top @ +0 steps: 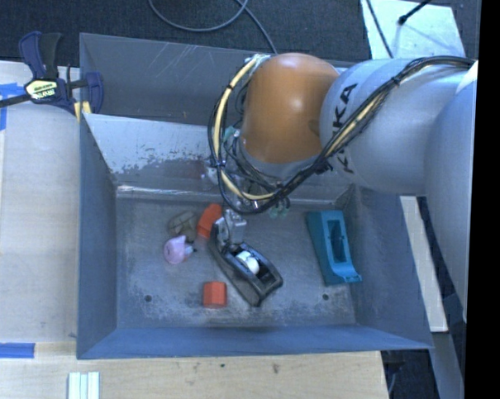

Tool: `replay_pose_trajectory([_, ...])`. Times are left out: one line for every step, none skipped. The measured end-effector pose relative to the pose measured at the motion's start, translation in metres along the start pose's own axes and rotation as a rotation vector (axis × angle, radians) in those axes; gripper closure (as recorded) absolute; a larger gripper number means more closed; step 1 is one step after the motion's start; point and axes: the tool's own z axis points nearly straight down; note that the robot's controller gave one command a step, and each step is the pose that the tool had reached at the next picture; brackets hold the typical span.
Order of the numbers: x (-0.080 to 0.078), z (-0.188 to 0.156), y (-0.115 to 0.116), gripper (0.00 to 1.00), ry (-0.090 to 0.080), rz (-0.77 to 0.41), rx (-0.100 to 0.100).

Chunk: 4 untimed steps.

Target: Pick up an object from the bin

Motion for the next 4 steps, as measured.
replay_pose_trajectory([-0.002,0.021,0.002,0.0,0.001,-0.152,0.001])
replay_pose_trajectory([-0.013,0.068,0.001,0.0,0.005,-0.402,-0.001])
replay_pose_trajectory([-0.012,0.063,-0.001,1.0,0.008,-0.399,0.001])
replay_pose_trajectory([-0.012,0.063,-0.001,1.0,0.008,-0.399,0.001])
